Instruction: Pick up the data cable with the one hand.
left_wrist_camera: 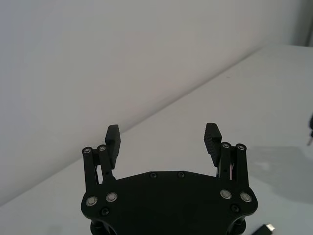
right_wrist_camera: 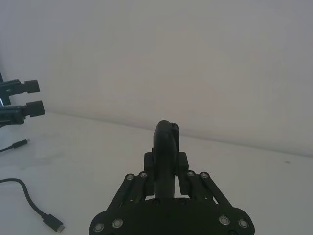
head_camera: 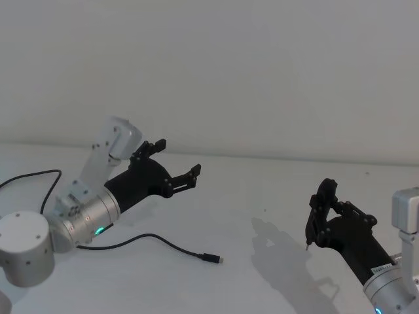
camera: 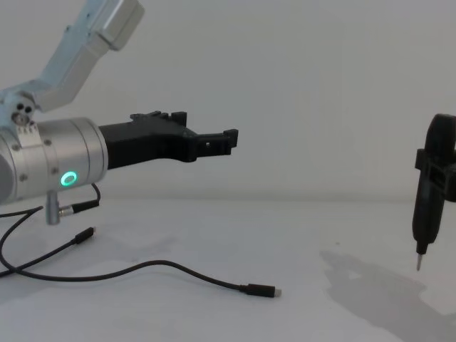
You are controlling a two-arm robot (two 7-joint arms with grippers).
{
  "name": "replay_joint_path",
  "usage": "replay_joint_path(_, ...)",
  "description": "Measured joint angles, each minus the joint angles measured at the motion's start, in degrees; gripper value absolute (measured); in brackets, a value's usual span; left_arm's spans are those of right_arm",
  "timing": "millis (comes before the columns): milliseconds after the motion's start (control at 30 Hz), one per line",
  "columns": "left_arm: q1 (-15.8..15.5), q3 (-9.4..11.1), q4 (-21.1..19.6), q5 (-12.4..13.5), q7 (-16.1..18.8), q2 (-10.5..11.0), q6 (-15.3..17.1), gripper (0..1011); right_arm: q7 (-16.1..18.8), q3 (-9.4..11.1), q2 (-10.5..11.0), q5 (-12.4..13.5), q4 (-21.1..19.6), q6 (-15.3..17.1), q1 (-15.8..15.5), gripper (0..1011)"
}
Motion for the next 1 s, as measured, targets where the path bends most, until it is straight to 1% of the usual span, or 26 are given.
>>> replay_joint_path(67,-1.3,-0.1,0.7,-1.9,-2.9,0.3,1.8,1001,0.0,0.0,0.0,0.0,0.0,0.0,0.0,274)
replay_joint_path(200,-2.3,-0.3,1.1,-3.9,-5.5,0.7,4.0,1001,0.0,0.0,0.0,0.0,0.0,0.0,0.0,274)
replay_joint_path(267,-3.0,-0.6,1.2,-5.6,-7.3,1.2,6.2,1001,0.0,0.0,0.0,0.0,0.0,0.0,0.0,274)
replay_joint_path(400,-3.5,-1.0,0.9,-7.7,-8.9,1.8,9.2,1001,0.0,0.0,0.0,0.0,0.0,0.0,0.0,274)
replay_joint_path(467,-3.5,-1.1,0.7,-8.0,-9.1,1.9,9.6,1001,0.0,0.0,0.0,0.0,0.0,0.0,0.0,274)
replay_joint_path(567,-3.6,-1.4,0.1,-9.5,-9.7,2.4,11.6,1001,0.0,0.0,0.0,0.0,0.0,0.0,0.0,274)
replay_joint_path(733,-3.3,-1.5,-0.9,-10.4,-10.1,3.2,13.7,1001,0.0,0.0,0.0,0.0,0.0,0.0,0.0,275)
replay_joint_path(767,-3.3,-1.5,-0.9,-10.4,-10.1,3.2,13.7,1001,0.0,0.0,0.0,0.0,0.0,0.0,0.0,274)
replay_joint_path(933,-3.3,-0.6,-1.6,-10.4,-10.1,4.3,15.4,1001,0.0,0.0,0.0,0.0,0.0,0.0,0.0,275)
replay_joint_path(1000,-3.3,-0.1,-1.8,-10.0,-10.2,4.7,16.1,1001,0.0,0.0,0.0,0.0,0.0,0.0,0.0,275)
